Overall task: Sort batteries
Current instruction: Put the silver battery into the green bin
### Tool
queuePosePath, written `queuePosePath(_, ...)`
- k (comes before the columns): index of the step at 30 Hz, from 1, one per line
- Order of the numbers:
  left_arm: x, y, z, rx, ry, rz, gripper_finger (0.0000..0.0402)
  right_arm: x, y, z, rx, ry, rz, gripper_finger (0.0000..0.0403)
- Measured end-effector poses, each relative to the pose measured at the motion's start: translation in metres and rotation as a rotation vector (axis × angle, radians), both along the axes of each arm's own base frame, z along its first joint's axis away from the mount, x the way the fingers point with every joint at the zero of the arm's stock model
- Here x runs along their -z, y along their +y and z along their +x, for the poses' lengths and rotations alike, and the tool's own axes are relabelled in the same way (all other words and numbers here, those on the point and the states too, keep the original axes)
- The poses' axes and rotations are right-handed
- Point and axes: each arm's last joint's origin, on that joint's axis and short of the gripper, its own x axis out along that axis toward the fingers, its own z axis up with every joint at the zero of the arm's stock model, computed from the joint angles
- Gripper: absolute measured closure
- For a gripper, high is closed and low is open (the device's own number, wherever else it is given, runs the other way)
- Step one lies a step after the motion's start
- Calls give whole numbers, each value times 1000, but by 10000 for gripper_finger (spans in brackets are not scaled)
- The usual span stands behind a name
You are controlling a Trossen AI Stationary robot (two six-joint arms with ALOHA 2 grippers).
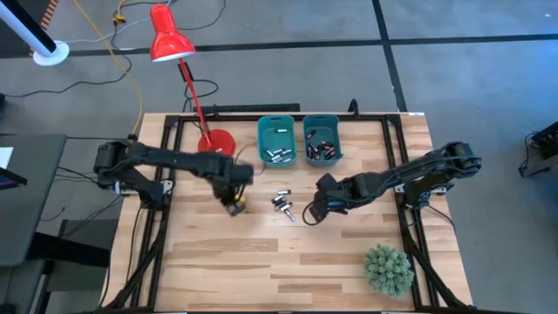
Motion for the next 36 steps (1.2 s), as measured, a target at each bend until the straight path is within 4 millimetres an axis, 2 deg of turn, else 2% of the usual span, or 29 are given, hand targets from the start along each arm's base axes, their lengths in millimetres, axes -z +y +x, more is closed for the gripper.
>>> queuePosePath(7, -48, 46, 25, -89, -230, 155, 360, 32, -13, -11, -149, 36, 60, 72)
queuePosePath(10, -61, 64, 35, -112, -330, 195, 361, 44, -21, -12, -186, -26, 78, 72)
queuePosePath(14, -66, 87, 52, -136, -406, 250, 361, 51, -28, -11, -238, -99, 63, 72)
queuePosePath(21, -44, 127, 92, -107, -408, 331, 361, 51, -37, -10, -343, -95, 23, 72)
queuePosePath(25, -25, 151, 109, -110, -392, 348, 361, 51, -42, -11, -366, -82, 17, 72)
queuePosePath(32, 10, 184, 122, -145, -331, 306, 361, 53, -42, -14, -385, -41, 24, 72)
queuePosePath(36, 28, 193, 128, -123, -295, 289, 361, 54, -42, -16, -390, -24, 24, 72)
